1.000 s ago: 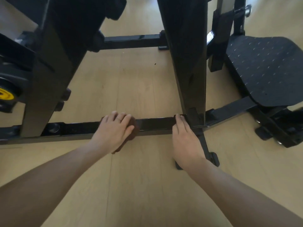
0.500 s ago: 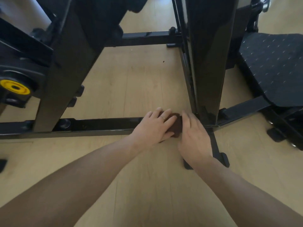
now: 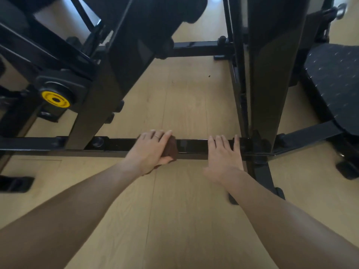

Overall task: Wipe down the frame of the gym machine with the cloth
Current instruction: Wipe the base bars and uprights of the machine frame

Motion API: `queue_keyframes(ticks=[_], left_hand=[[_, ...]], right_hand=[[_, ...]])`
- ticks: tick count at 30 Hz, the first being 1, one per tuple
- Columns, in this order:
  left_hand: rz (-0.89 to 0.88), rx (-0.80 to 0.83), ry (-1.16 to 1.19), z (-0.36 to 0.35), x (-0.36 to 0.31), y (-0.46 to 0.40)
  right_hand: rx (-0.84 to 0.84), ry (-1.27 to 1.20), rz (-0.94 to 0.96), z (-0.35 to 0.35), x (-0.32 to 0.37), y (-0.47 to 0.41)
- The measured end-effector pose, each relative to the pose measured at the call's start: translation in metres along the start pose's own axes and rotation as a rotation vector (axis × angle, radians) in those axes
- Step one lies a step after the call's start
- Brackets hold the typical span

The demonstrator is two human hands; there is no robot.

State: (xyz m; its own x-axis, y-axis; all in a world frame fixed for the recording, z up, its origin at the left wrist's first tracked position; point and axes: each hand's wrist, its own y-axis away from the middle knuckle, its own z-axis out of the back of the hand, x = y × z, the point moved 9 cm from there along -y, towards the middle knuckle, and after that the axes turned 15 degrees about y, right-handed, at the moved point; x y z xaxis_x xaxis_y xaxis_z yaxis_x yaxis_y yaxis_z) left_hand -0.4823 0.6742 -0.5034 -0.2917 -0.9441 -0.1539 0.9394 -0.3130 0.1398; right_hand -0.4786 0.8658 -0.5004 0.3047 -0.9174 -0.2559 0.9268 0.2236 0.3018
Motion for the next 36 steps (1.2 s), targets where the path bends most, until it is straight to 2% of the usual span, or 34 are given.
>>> queue_keyframes(ticks=[3,7,12,16,21,26,36], left_hand=[[-0.072,-0.035,-0.048,-0.002,-0.05,-0.021],[-0.162,-0.025,0.013,-0.011,-0.095,-0.041],[-0.217,-0.043,0.027,-0.003,-0.041,-0.015],[-0.121,-0.005,-0.036,0.004,0.027,0.019],[0.056,0.079,-0.148,0.019,0.106,0.061],[0.129,0.045,-0.202,0.012,0.098,0.058],[-0.075,-0.046,-0.126,-0.011,0.033,0.015]], right_hand=[[0.022,-0.027,-0.025,0.004,-0.002,-0.002],[0.043,0.026,-0.056,0.001,0.001,-0.002],[0.054,-0.032,-0.148,-0.002,0.022,-0.009],[0.106,0.005,-0.189,0.0,0.038,-0.014],[0.096,0.051,-0.153,0.0,0.034,-0.013],[0.079,0.056,-0.145,0.003,0.037,-0.011],[0.038,0.125,-0.149,0.001,0.037,-0.012]])
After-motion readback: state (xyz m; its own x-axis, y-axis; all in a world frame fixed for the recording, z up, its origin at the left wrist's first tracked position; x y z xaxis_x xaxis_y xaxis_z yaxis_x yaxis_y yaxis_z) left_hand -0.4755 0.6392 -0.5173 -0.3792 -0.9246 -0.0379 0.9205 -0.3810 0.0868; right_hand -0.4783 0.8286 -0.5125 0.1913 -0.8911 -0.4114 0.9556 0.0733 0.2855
